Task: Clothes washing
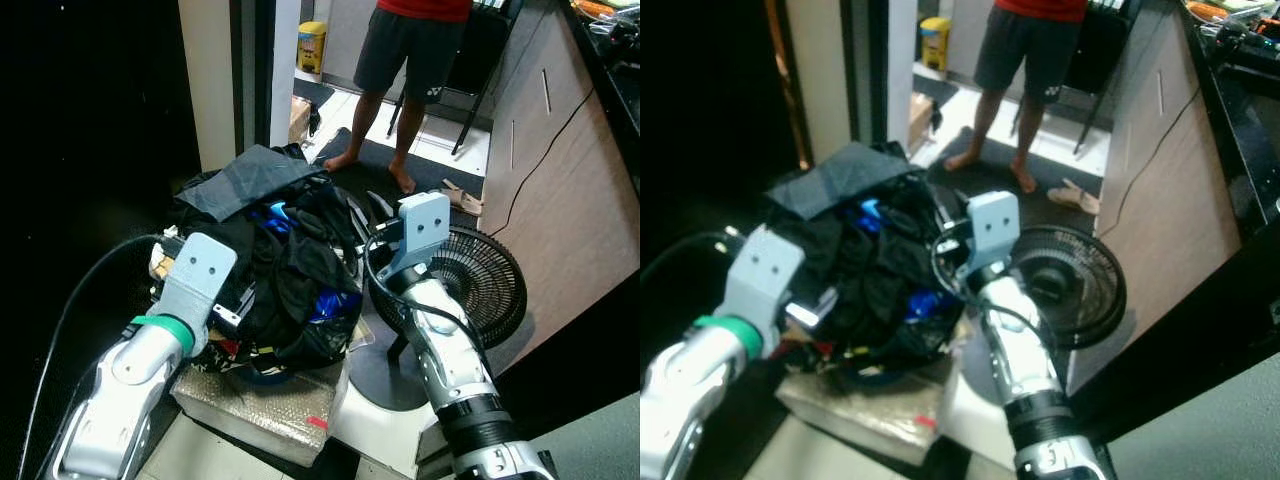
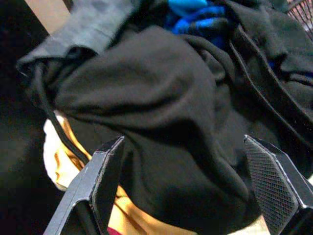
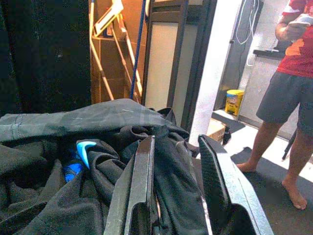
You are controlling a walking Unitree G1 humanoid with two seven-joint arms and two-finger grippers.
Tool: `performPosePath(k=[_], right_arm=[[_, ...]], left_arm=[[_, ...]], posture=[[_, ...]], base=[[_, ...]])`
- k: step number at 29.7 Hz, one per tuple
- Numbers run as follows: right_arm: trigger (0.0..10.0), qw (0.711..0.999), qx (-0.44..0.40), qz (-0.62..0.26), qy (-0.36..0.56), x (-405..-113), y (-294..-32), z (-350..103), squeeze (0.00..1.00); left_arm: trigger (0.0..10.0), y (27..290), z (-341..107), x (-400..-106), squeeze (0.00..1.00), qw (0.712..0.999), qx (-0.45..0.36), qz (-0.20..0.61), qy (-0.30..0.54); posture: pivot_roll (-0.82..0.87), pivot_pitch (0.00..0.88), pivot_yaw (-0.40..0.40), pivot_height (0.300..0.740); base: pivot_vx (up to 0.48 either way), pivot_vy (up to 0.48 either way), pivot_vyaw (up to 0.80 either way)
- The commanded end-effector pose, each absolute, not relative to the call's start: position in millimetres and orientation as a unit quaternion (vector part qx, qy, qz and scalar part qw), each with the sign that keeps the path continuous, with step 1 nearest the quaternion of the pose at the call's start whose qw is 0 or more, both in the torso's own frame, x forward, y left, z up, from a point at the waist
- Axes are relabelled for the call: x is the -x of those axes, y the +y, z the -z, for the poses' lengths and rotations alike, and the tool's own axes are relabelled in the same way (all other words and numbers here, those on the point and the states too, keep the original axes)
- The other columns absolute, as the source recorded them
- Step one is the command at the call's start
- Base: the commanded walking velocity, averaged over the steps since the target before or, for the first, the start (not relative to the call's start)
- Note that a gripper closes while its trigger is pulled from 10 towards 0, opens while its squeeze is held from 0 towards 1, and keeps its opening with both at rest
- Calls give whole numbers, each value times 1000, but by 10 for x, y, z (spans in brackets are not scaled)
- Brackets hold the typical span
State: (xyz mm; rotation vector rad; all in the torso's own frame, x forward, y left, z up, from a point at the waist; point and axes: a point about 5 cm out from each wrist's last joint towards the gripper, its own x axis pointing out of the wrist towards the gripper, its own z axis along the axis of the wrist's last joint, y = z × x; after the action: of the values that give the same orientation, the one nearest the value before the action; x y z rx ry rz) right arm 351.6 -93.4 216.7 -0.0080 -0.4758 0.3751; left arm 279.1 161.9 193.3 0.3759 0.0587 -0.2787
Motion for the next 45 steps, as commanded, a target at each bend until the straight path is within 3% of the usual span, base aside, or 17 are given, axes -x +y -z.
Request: performPosePath(k=[1,2,14,25,26,27,28,30,31,45], right_arm=[[10000,957,3,-185,-223,-3506,-934,-2107,0],[10000,958,2,-185,-221,-3502,-932,-2093,0],[10000,958,1,-188,-215,-3505,-892,-2062,0],[10000,960,0,-189,-208,-3511,-870,-2026,0],[10000,960,0,-189,-208,-3512,-867,-2025,0],[10000,960,0,-189,-208,-3512,-867,-2025,0],[10000,960,0,-189,-208,-3512,-865,-2025,0],[10000,960,0,-189,-208,-3512,-865,-2025,0],[10000,960,0,-189,-208,-3511,-866,-2025,0],[10000,959,0,-193,-206,-3513,-846,-2010,0]], left_arm=[[10000,1557,-1895,-2733,180,970,-174,164,44],[10000,1513,-1885,-2723,0,971,-156,176,50],[10000,1278,-1849,-3033,0,979,-127,153,51],[9529,1283,-1833,-3322,0,984,-136,101,53],[6157,1308,-1824,-3348,0,984,-140,91,54],[6157,1308,-1824,-3348,0,984,-140,91,54],[2314,1345,-1815,-3364,0,985,-143,79,55],[2314,1345,-1815,-3364,0,985,-143,79,55],[0,1379,-1811,-3367,0,986,-143,71,55],[0,1470,-1840,-3300,0,989,-137,51,32]], posture=[[154,109,-35,740],[154,109,-35,740],[145,114,-34,740],[141,112,-35,740],[139,110,-36,740],[139,110,-36,740],[139,110,-36,740],[139,110,-36,740],[136,109,-35,740],[144,105,-43,740]], base=[[0,0,0],[0,0,0],[0,0,0],[0,0,0],[0,0,0],[0,0,0],[0,0,0],[0,0,0],[0,0,0],[0,0,0]])
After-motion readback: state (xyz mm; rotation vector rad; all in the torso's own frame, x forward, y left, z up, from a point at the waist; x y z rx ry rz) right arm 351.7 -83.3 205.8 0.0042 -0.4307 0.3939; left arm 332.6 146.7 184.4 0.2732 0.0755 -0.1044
